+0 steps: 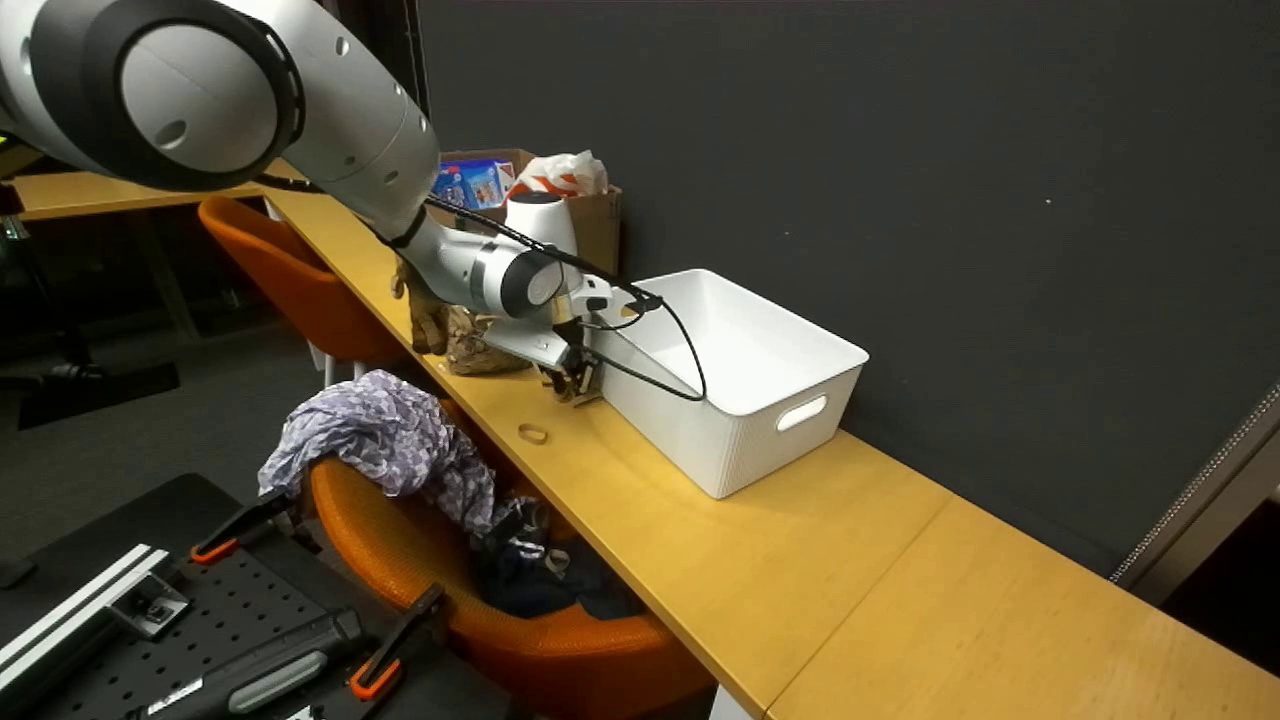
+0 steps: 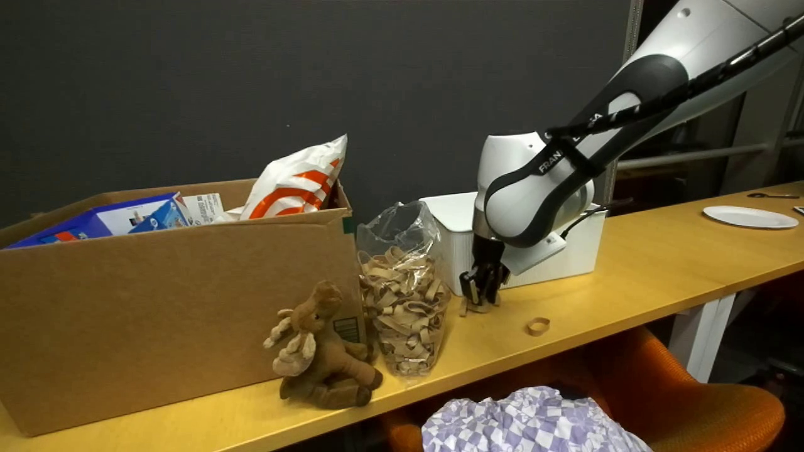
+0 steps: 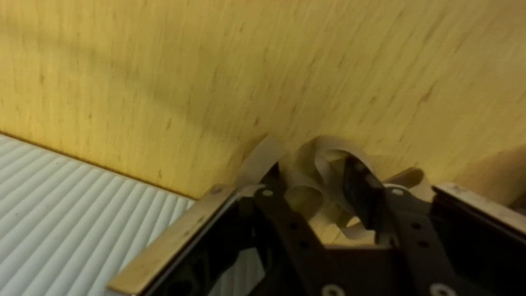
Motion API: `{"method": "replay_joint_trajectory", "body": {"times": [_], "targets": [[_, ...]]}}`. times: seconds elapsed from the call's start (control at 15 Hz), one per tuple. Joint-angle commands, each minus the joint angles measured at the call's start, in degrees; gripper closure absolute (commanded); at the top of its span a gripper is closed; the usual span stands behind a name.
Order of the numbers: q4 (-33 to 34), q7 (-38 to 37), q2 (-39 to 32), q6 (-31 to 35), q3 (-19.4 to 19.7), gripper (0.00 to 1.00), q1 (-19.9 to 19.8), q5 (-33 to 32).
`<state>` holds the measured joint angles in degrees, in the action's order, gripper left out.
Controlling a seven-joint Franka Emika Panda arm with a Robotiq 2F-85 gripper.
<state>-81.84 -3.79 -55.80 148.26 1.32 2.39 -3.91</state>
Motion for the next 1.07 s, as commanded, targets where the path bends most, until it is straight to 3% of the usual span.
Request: {"method": "replay_joint_trajectory", "body": {"times": [0.0, 0.13, 0.6, 1.0], "targets": [[0.06, 0.93, 0.45, 0.28, -0.06, 0.87, -0.02, 0.36], [-0.93, 0.64, 1.42, 0.65, 0.18, 0.99, 0.22, 0.21], [-3.83, 0.07, 6.46, 0.92, 0.53, 0.99, 1.16, -0.12], [-2.44, 0.57, 5.48, -0.07, -0.04, 0.99, 1.25, 0.09]]}}
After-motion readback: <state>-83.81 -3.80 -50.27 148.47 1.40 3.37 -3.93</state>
